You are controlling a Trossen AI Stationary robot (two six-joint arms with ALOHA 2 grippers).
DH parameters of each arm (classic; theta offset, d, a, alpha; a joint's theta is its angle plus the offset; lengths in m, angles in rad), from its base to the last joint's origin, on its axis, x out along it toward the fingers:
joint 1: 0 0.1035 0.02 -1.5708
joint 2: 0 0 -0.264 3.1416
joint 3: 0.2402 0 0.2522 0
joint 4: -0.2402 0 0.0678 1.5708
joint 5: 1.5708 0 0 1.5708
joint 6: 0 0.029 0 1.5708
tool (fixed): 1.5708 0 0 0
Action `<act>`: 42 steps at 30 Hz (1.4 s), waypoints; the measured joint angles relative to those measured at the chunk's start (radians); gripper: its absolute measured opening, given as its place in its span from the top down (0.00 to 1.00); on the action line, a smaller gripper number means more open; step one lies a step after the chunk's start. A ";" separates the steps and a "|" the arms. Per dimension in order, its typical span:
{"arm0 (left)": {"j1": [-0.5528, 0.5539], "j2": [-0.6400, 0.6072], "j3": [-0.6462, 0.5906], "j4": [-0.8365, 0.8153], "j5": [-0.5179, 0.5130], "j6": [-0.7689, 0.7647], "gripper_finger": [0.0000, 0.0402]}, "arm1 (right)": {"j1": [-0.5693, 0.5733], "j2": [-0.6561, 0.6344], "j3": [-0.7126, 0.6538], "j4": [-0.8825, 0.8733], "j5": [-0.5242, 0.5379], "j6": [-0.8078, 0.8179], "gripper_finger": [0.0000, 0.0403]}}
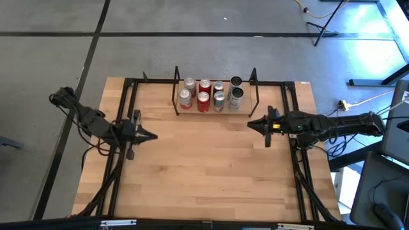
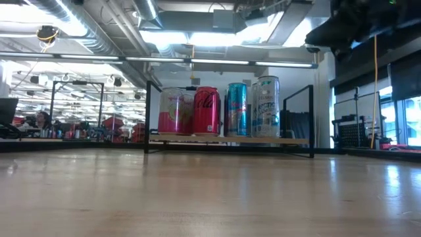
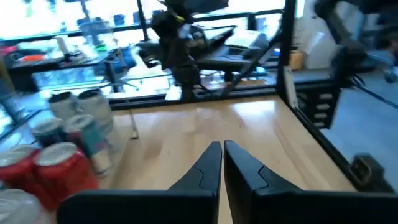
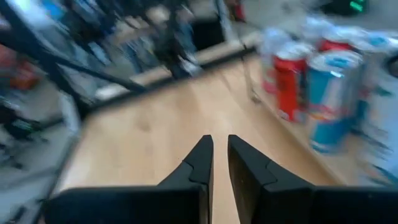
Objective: Place canned beverage on shelf
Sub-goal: Return to Home Position
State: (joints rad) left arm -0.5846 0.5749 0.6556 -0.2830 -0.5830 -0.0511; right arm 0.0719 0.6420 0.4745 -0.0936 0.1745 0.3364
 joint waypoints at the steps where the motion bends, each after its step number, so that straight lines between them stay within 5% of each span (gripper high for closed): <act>1: 0.000 -0.024 -0.049 0.043 0.019 0.020 0.98 | 0.000 -0.033 -0.042 0.059 -0.026 -0.004 0.91; 6: 0.055 -0.106 -0.271 0.374 0.155 0.097 0.98 | 0.000 -0.204 -0.226 0.267 -0.110 -0.037 0.91; 11: 0.186 -0.164 -0.422 0.483 0.322 -0.002 0.98 | 0.000 -0.356 -0.316 0.274 -0.166 -0.040 0.91; 19: 0.350 -0.316 -0.553 0.481 0.465 -0.078 0.98 | 0.000 -0.512 -0.381 0.264 -0.181 -0.056 0.91; 30: 0.380 -0.572 -0.648 0.323 0.497 -0.154 0.98 | 0.000 -0.640 -0.467 0.187 -0.165 -0.055 0.91; 42: 0.379 -0.569 -0.648 0.297 0.562 -0.125 0.98 | 0.000 -0.638 -0.467 0.119 -0.150 -0.031 0.91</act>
State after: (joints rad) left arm -0.2058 0.0063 0.0074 0.0144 -0.0210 -0.1757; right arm 0.0715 0.0036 0.0078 0.0250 0.0250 0.3058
